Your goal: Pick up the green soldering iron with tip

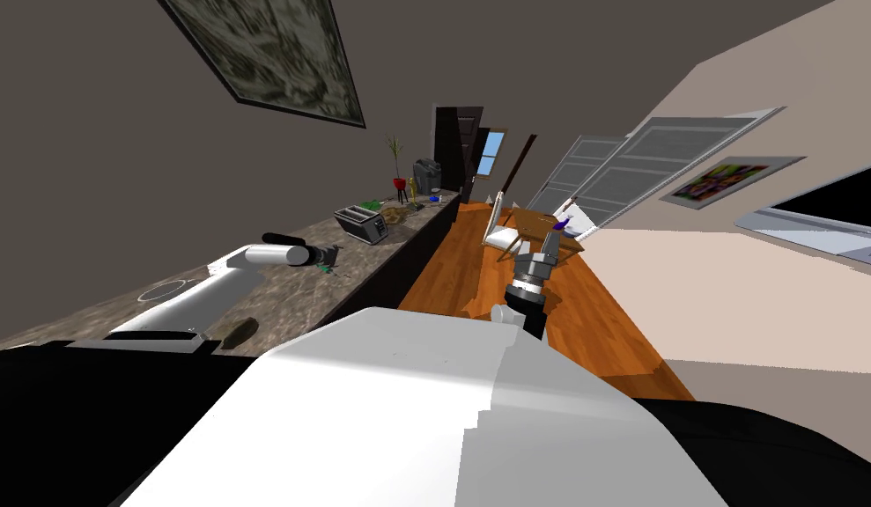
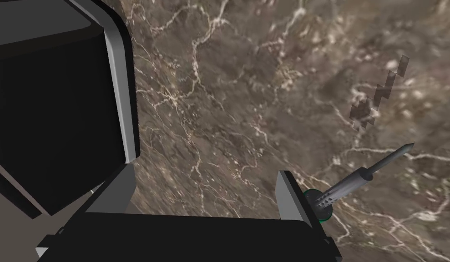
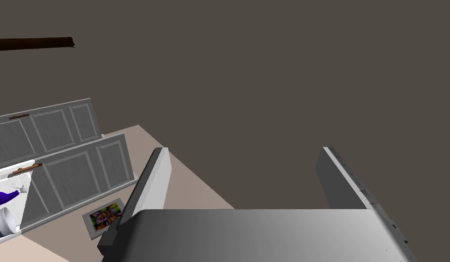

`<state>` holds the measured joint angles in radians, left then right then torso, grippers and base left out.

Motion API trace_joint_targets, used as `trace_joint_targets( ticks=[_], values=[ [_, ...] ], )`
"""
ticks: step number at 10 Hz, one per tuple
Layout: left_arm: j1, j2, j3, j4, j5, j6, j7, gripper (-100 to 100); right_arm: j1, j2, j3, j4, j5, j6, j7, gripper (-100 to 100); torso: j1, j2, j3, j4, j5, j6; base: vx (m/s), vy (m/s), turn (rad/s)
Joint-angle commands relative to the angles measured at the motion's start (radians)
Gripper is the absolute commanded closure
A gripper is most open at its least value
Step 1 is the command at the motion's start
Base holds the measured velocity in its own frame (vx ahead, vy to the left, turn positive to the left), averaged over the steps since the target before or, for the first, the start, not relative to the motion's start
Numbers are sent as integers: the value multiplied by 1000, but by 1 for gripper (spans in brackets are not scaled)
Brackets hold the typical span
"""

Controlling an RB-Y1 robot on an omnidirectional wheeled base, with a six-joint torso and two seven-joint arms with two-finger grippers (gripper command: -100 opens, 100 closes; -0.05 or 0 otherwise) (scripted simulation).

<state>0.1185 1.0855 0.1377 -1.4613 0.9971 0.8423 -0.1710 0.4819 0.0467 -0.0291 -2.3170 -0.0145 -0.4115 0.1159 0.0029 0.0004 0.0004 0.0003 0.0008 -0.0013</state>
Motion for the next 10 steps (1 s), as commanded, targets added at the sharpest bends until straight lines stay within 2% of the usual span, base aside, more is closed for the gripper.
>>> trace_joint_targets(
  ticks=[1,2,3,4,5,7,8,10],
  values=[
    [-8,16,-5,12,9,41,3,-100,0,0,0,0,0,0,0,0,0,0,0,0,0,0,-15,19,-38],
    [-16,44,-15,39,29,73,3,-100,0,0,0,0,0,0,0,0,0,0,0,0,0,0,-14,23,-64],
    [-16,44,-15,39,29,86,3,-100,0,0,0,0,0,0,0,0,0,-1,0,0,0,0,-11,21,-35],
    [-23,69,-26,63,47,123,3,-100,0,0,0,0,0,0,0,0,0,-1,0,0,0,0,-8,24,-48],
    [-23,69,-26,63,47,127,3,-100,0,0,0,0,0,0,0,0,0,-1,-1,0,0,0,-5,22,-41],
    [-32,110,-55,104,77,193,6,-100,0,0,0,0,0,0,0,0,0,-2,-1,0,0,0,4,27,-62],
    [-32,110,-55,104,77,199,6,-100,0,0,0,0,0,0,0,0,1,-2,-1,0,0,0,8,26,-25],
    [-34,137,-89,136,99,257,12,-100,0,0,0,0,0,0,0,0,0,-3,-2,-1,0,0,25,29,-45]
  ],
)
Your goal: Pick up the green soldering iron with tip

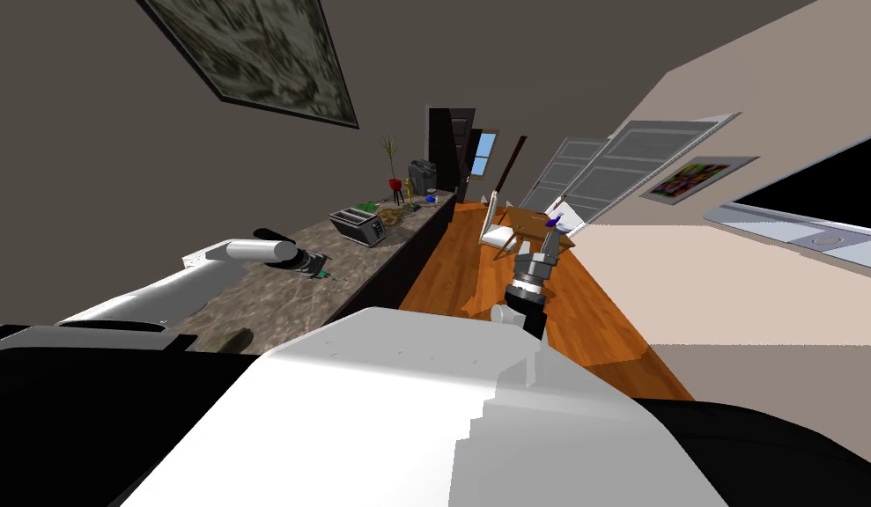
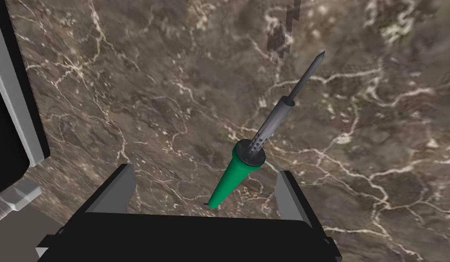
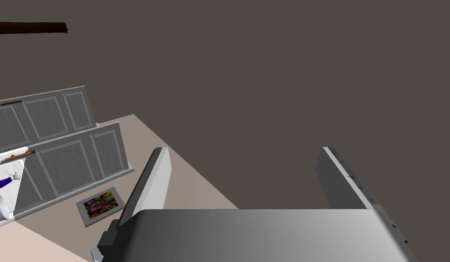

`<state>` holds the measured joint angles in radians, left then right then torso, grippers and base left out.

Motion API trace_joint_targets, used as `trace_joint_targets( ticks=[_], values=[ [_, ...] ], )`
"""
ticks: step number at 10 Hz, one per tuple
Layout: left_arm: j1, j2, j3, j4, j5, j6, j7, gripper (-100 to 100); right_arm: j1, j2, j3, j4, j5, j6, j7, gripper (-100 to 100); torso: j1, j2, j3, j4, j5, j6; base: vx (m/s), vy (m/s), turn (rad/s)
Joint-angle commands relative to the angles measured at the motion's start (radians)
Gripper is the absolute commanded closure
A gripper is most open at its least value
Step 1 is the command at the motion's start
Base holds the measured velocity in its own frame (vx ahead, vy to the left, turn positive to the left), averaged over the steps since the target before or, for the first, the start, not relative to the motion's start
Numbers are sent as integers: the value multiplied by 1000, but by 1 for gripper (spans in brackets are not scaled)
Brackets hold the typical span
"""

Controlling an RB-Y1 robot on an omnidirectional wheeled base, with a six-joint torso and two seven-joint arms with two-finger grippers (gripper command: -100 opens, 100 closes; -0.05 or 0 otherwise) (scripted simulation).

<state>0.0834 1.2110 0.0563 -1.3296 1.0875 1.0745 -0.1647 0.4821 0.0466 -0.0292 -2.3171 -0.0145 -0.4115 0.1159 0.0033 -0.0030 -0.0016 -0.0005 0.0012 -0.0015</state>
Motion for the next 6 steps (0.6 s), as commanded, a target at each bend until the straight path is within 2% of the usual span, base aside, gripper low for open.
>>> trace_joint_targets(
  ticks=[1,5,6],
  values=[
    [2,21,-25,16,17,48,10,-100,0,0,0,0,0,0,0,0,0,0,0,0,0,0,48,32,-50],
    [16,36,-103,50,40,114,27,-100,0,0,0,0,0,0,0,0,-1,-4,-2,-1,0,0,77,20,-36],
    [27,33,-89,44,37,96,19,-100,0,0,0,0,0,0,0,0,-1,-4,-2,-1,0,0,36,12,1]
  ],
)
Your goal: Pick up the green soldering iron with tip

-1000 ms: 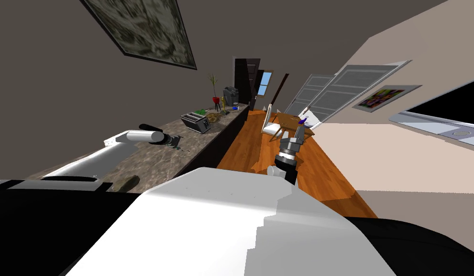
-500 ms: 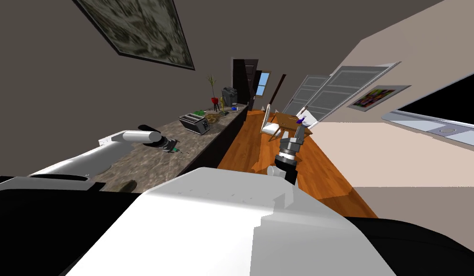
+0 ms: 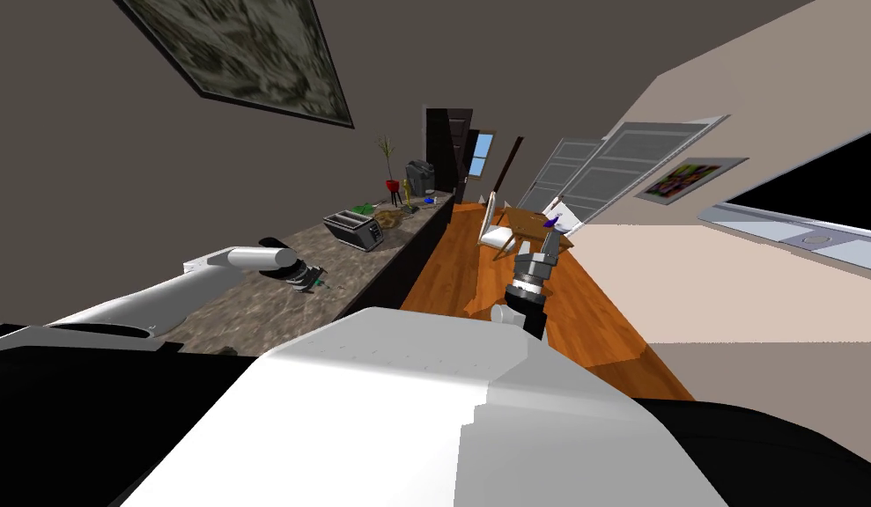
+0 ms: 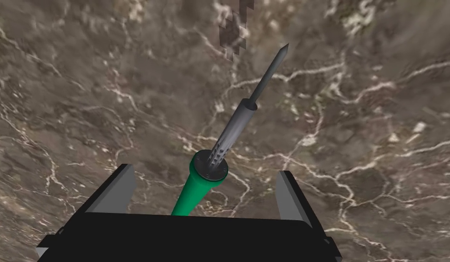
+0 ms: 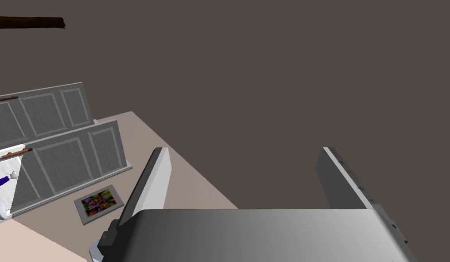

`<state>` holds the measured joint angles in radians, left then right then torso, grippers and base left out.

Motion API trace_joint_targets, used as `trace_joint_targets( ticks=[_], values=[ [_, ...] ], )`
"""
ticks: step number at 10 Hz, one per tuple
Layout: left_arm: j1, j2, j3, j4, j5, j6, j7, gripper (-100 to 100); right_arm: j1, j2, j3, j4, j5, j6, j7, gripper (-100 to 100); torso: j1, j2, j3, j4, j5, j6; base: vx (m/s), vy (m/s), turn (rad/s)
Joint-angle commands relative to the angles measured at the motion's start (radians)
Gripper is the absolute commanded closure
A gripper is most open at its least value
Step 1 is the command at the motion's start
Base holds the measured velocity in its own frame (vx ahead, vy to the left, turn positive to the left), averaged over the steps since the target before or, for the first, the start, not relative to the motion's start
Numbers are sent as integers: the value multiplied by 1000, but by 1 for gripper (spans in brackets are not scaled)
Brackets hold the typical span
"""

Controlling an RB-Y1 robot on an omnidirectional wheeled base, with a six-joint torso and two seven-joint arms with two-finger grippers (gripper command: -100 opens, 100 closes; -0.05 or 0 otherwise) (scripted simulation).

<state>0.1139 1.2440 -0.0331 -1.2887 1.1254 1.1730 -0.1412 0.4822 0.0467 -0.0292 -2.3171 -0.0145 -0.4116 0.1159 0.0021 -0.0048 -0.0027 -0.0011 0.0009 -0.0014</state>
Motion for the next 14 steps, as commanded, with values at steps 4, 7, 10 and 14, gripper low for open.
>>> trace_joint_targets(
  ticks=[4,7,10,14],
  values=[
    [3,-35,-6,28,-26,-29,-11,-100,0,0,0,0,0,0,0,0,1,3,2,1,0,0,3,16,-28],
    [4,-37,-6,28,-27,-33,-12,100,0,0,0,0,0,0,0,0,0,3,2,1,0,0,0,0,0],
    [4,-37,-6,28,-27,-33,-11,0,0,0,0,0,0,0,0,0,0,3,2,1,0,0,0,0,0],
    [4,-5,1,6,-2,-8,-6,0,0,0,0,0,0,0,0,0,-2,4,2,1,0,0,-3,-14,31]
  ],
)
